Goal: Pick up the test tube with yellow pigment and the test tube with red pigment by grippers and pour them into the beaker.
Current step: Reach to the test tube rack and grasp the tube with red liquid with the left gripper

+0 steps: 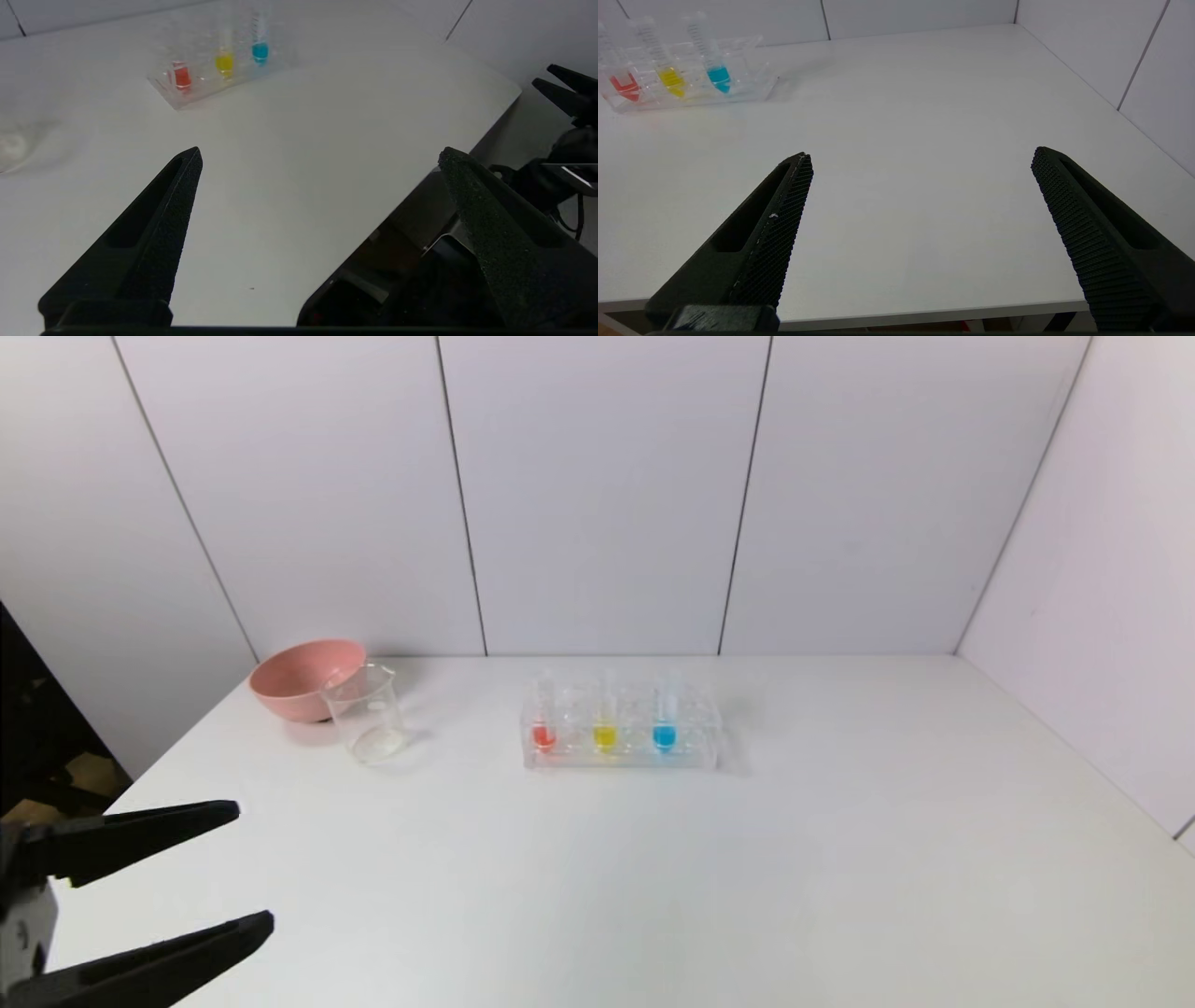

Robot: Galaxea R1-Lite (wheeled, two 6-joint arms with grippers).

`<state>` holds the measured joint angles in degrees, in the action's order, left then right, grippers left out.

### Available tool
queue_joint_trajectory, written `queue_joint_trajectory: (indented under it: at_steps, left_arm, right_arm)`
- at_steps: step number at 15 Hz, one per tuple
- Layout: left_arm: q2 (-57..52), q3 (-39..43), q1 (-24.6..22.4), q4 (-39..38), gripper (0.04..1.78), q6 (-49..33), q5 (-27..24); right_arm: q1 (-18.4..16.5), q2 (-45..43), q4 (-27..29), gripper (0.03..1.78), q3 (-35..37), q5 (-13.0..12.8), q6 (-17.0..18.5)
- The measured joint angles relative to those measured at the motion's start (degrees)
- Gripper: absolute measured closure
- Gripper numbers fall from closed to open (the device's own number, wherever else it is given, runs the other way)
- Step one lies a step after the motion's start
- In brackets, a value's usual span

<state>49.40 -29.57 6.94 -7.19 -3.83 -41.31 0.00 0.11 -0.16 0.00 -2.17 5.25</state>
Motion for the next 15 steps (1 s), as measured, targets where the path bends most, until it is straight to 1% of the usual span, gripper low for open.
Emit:
queue_joint_trajectory:
  at_steps: [2,4,7,8,10,13,15]
  left_arm:
    - [7.2,-2.3,4.9,-0.6,0.06,0.5,3.7]
    - [15.8,-4.7,10.4,-3.2,0.06,0.1,11.1]
    - [29.8,-8.4,18.2,-12.2,0.06,-3.9,26.7]
    - [33.9,-9.9,20.2,-14.8,0.06,-5.4,31.7]
    - [42.4,-14.8,24.2,-18.7,0.06,-7.7,43.5]
    - [51.5,-22.3,28.1,-20.3,0.06,-8.4,58.7]
    - [55.8,-26.3,29.4,-20.5,0.06,-8.5,64.7]
  right_arm:
    - [0.0,0.0,0.0,0.10,0.0,0.0,0.0]
    - [0.0,0.0,0.0,0.10,0.0,0.0,0.0]
    - [0.0,0.0,0.0,0.10,0.0,0.0,0.0]
    - [0.0,0.0,0.0,0.10,0.0,0.0,0.0]
    - [0.0,0.0,0.0,0.10,0.0,0.0,0.0]
    - [0.0,0.0,0.0,0.10,0.0,0.0,0.0]
    - [0.0,0.0,0.0,0.10,0.0,0.0,0.0]
